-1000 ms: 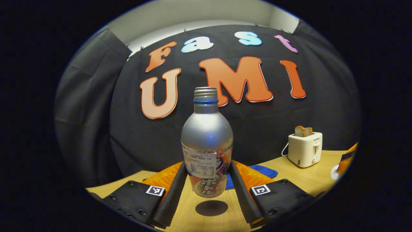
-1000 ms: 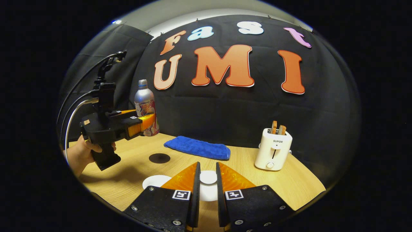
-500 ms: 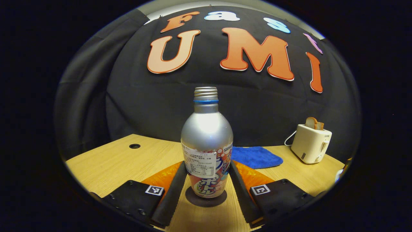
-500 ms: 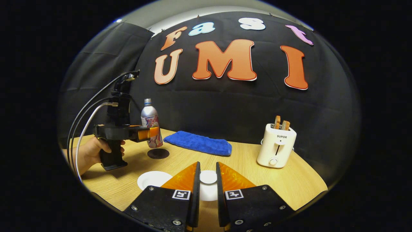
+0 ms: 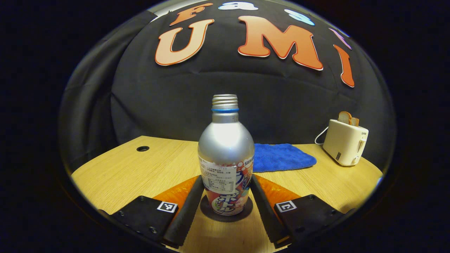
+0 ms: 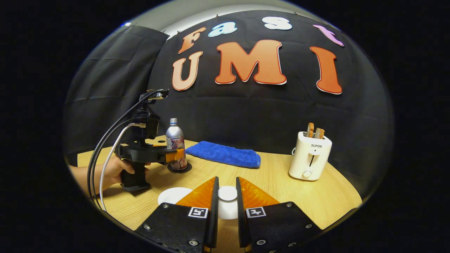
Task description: Open the teacup lid with one hand, grasp the water bottle and pour water into the teacup with the other hand; after pouring, place the water bottle on the coaster and then close the teacup lid.
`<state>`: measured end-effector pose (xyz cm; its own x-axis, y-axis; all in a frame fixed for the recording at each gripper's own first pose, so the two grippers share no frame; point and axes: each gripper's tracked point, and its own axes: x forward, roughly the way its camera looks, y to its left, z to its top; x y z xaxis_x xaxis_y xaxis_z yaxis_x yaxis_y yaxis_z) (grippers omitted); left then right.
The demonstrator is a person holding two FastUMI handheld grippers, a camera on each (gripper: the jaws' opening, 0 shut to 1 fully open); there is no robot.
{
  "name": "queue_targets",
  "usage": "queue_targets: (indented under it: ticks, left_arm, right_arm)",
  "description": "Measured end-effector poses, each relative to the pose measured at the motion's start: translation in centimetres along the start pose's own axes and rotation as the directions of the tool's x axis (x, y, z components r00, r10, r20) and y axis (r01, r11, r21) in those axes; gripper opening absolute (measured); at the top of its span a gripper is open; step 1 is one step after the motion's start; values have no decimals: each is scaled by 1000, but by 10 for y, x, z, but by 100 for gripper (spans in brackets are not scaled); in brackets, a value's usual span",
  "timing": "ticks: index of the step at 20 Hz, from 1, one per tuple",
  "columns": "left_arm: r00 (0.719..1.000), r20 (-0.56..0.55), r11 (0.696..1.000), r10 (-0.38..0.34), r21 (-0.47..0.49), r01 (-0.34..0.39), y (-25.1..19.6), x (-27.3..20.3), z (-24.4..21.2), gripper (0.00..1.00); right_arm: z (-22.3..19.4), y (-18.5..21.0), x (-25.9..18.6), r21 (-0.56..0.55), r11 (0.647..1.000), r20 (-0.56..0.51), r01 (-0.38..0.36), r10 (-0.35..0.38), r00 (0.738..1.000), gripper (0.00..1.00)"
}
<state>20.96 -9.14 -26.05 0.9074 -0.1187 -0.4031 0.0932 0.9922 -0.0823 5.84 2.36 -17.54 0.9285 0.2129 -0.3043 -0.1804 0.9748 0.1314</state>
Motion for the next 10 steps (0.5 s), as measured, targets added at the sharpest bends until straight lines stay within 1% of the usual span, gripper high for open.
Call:
queue_targets:
  ticks: [1,2,3,4,5,6,10]
  left_arm:
    - [1000,-1,1000,3,-5,-3,1,-2,1,88]
    - [1000,3,1000,2,-15,-2,2,-6,3,85]
    - [1000,6,1000,0,-19,0,4,-11,5,94]
    - [1000,3,1000,-2,-16,2,5,-17,6,94]
    - [1000,-2,1000,-7,-19,7,5,-23,6,98]
    - [1000,-10,1000,-16,-25,15,5,-29,6,94]
    - [998,-16,996,-61,-65,60,3,-54,2,93]
  right_arm:
    - [1,6,0,7,1000,1,-12,12,1000,25]
    - [2,12,1,13,1000,3,-25,25,1000,25]
    - [2,17,1,19,999,3,-37,36,999,25]
    - [3,23,2,24,999,4,-49,49,999,25]
    - [3,28,2,29,998,4,-59,59,998,24]
    - [3,34,2,32,997,3,-71,71,997,25]
    - [2,55,6,32,994,9,-106,106,994,25]
